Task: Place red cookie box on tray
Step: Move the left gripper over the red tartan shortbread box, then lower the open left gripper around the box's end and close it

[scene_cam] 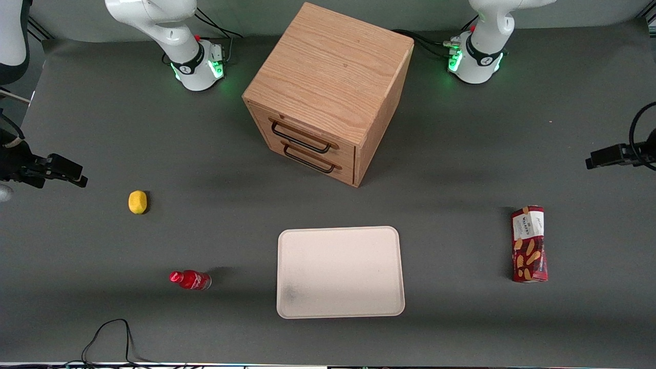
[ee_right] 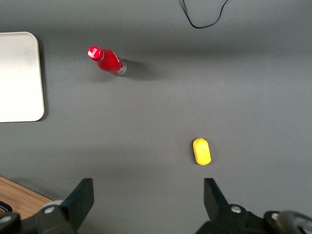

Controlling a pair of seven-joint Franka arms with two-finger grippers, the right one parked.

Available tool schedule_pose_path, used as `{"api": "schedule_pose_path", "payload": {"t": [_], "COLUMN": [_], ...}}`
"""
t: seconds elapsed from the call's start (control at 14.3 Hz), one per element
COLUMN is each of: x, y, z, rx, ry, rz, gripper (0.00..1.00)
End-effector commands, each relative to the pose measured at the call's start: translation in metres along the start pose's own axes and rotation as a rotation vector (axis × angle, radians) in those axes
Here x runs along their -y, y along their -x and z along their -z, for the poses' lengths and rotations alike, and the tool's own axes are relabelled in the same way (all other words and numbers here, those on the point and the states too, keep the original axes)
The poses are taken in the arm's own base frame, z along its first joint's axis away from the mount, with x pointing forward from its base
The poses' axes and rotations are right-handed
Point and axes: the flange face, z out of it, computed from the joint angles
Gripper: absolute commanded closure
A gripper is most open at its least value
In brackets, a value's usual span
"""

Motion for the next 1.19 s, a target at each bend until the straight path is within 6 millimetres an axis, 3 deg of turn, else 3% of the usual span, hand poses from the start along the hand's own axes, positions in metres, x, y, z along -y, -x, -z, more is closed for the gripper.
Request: {"api": "schedule_pose_path", "payload": {"t": [0.0, 0.21, 0.42, 0.84, 0.98, 1.12], "x": [0.021, 0.04, 0.044, 0.032, 0.018, 0.008], "y": [-0.041, -0.087, -0.122, -0.158, -0.16, -0.157], "z": [0.0, -0.019, -0.063, -0.136, -0.153, -0.192], "rx": [-0.04, -0.089, -0.099, -0.068, -0.032, 0.053], "ry": [-0.006, -0.025, -0.027, -0.009, -0.007, 0.003], "rz": [-0.087, -0.09, -0.092, -0.101, -0.122, -0.153], "gripper": [0.0, 0.0, 0.0, 0.0, 0.0, 0.0]}}
